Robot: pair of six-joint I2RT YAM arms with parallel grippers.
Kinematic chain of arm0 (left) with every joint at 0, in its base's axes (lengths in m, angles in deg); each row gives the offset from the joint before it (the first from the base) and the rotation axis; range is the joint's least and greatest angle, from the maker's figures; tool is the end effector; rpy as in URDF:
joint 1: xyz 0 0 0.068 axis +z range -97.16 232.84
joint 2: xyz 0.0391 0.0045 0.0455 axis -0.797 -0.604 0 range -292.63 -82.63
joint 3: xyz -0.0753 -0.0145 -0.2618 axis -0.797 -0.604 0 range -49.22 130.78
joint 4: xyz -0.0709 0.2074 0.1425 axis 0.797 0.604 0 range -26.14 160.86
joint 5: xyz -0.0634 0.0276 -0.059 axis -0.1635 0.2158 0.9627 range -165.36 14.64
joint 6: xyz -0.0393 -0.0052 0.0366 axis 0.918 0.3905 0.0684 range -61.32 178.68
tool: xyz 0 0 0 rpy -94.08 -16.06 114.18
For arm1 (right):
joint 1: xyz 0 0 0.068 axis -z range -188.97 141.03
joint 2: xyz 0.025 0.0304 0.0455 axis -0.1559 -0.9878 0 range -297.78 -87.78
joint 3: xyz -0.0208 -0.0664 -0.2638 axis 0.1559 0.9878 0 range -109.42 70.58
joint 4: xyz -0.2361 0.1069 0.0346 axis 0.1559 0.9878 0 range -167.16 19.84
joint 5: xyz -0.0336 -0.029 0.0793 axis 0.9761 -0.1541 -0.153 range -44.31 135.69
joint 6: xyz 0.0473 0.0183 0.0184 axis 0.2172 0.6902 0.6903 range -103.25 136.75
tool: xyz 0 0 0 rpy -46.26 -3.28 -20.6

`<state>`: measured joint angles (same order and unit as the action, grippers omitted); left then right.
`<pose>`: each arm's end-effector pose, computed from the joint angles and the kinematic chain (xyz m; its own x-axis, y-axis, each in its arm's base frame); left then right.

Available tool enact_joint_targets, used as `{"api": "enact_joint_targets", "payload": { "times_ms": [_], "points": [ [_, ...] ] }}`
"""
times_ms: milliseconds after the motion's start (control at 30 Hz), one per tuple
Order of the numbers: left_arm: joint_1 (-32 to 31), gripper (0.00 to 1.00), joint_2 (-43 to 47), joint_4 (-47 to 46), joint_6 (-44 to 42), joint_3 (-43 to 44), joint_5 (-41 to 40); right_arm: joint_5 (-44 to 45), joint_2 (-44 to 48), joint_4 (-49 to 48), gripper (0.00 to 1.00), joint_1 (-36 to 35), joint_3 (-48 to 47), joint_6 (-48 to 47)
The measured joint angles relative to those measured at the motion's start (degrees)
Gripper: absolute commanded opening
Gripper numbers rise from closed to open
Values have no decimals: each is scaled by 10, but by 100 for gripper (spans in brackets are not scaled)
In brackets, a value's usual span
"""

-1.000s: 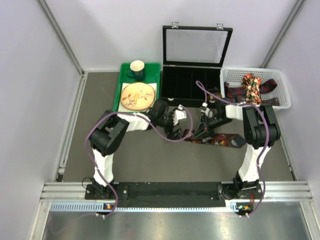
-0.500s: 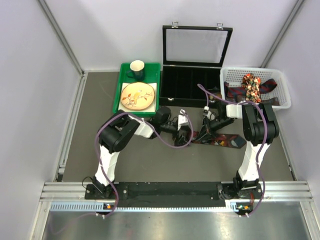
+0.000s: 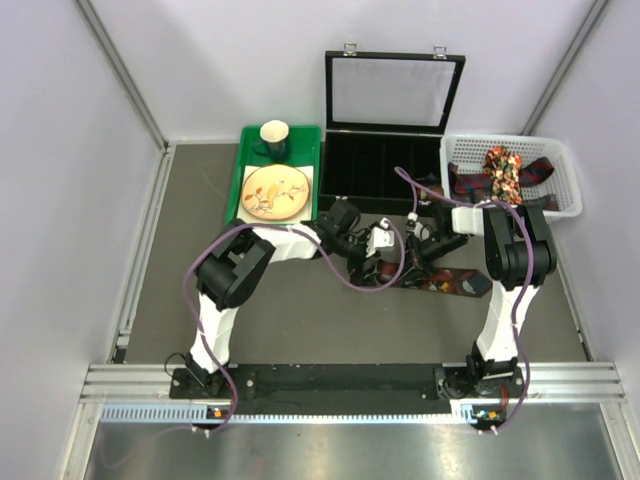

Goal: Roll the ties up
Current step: Roll the tie at the center of the board.

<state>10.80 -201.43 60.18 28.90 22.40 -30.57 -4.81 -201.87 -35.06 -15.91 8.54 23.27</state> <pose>0.3023 -0.3064 0.1375 -0.0192 0.4918 -0.8705 0.9958 -0.0686 -0.0607 0.3129 0.0657 0.1018 -0.9861 -0.0473 0.1594 0.0912 0.6477 0.7564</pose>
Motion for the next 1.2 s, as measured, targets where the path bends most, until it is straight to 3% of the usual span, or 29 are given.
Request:
{"api": "enact_joint_targets", "payload": {
  "times_ms": [233,667,867,1100,1200],
  "points": [
    [8,99,26,214,-220,32,-15,0,0,2,0,0,0,-4],
    [-21,98,-17,242,-325,127,-22,-5,-10,17,0,0,-11,-19],
    [-39,89,-33,266,-350,143,-24,-6,-12,21,0,0,-14,-21],
    [-53,68,-49,280,-353,167,-28,-8,-13,21,0,0,-14,-23],
    [-57,46,-55,295,-347,177,-34,-8,-14,21,0,0,-15,-24]
  ]
}}
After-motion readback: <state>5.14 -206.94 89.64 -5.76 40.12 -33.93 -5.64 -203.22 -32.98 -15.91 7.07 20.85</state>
